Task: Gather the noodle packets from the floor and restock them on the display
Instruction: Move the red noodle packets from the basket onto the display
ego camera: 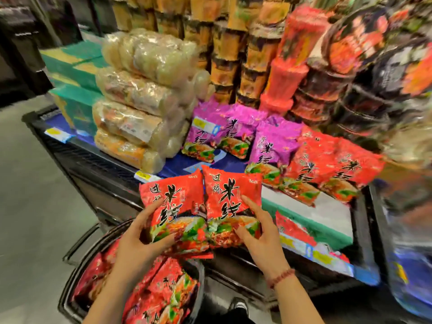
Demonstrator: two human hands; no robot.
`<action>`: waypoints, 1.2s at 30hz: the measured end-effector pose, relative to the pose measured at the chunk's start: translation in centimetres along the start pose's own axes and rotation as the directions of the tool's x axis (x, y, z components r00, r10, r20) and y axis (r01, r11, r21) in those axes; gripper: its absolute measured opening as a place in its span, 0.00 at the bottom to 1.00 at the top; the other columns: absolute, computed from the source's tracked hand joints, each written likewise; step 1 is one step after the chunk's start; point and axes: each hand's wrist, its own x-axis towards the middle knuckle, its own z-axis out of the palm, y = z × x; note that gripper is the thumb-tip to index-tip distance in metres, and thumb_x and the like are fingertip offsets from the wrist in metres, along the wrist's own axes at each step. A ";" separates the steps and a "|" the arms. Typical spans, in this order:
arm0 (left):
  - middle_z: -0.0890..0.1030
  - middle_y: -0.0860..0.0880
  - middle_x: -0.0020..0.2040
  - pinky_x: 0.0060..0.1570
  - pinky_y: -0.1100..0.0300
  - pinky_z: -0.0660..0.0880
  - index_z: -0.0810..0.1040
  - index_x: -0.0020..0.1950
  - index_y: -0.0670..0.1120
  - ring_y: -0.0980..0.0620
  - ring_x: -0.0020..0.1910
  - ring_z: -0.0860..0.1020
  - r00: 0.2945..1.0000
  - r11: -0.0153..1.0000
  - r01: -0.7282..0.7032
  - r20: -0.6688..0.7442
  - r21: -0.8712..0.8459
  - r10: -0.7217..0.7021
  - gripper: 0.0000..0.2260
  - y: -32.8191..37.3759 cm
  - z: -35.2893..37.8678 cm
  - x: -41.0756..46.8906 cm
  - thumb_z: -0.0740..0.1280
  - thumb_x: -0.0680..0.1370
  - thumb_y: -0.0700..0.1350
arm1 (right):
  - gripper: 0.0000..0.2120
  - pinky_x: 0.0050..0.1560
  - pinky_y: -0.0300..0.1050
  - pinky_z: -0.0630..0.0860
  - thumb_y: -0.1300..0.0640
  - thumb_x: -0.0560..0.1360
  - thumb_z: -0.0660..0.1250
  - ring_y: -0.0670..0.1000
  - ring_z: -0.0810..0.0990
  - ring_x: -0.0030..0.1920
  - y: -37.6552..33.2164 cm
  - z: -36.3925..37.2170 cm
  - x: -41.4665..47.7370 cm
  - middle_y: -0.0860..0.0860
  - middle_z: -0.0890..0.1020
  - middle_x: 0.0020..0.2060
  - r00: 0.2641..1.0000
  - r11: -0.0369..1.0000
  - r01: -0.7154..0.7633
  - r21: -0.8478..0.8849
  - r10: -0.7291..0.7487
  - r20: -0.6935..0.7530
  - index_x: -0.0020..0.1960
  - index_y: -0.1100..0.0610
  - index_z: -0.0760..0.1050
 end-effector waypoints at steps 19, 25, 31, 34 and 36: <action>0.82 0.51 0.60 0.59 0.47 0.77 0.78 0.64 0.60 0.50 0.59 0.80 0.940 0.997 0.018 0.341 -0.070 0.007 0.34 -0.1 27.1 11.4 0.79 0.59 0.45 | 0.30 0.64 0.39 0.70 0.60 0.67 0.68 0.41 0.75 0.61 10.7 -24.0 5.8 0.44 0.76 0.63 0.915 0.985 -0.166 0.053 0.174 -0.364 0.67 0.39 0.72; 0.79 0.54 0.64 0.63 0.57 0.74 0.78 0.63 0.60 0.54 0.65 0.75 0.925 1.000 0.001 0.381 -0.014 0.004 0.35 -0.5 29.4 12.6 0.79 0.57 0.49 | 0.30 0.55 0.27 0.68 0.69 0.72 0.70 0.37 0.75 0.57 12.7 -26.9 6.5 0.46 0.76 0.57 0.880 0.984 -0.173 0.044 0.174 -0.441 0.68 0.46 0.71; 0.81 0.58 0.60 0.55 0.66 0.76 0.80 0.59 0.63 0.60 0.61 0.78 0.925 1.000 -0.011 0.380 0.011 0.006 0.34 0.1 29.9 13.1 0.81 0.62 0.33 | 0.33 0.52 0.25 0.67 0.72 0.70 0.69 0.37 0.74 0.54 14.8 -26.2 7.9 0.50 0.76 0.56 0.857 0.980 -0.200 0.018 0.184 -0.481 0.66 0.43 0.72; 0.80 0.59 0.62 0.61 0.62 0.71 0.80 0.59 0.64 0.64 0.64 0.74 0.926 1.000 0.003 0.378 0.008 -0.006 0.34 0.5 30.5 13.8 0.79 0.55 0.45 | 0.32 0.51 0.24 0.67 0.70 0.72 0.69 0.35 0.73 0.54 15.4 -25.8 9.4 0.52 0.75 0.57 0.850 0.973 -0.223 -0.054 0.167 -0.500 0.66 0.40 0.69; 0.79 0.63 0.62 0.63 0.62 0.67 0.79 0.59 0.66 0.67 0.65 0.71 0.920 1.000 0.002 0.391 0.016 -0.008 0.33 0.5 30.9 14.3 0.78 0.55 0.47 | 0.33 0.57 0.31 0.70 0.66 0.74 0.68 0.35 0.71 0.56 15.9 -25.3 10.0 0.52 0.73 0.60 0.856 0.957 -0.255 -0.135 0.159 -0.491 0.67 0.35 0.64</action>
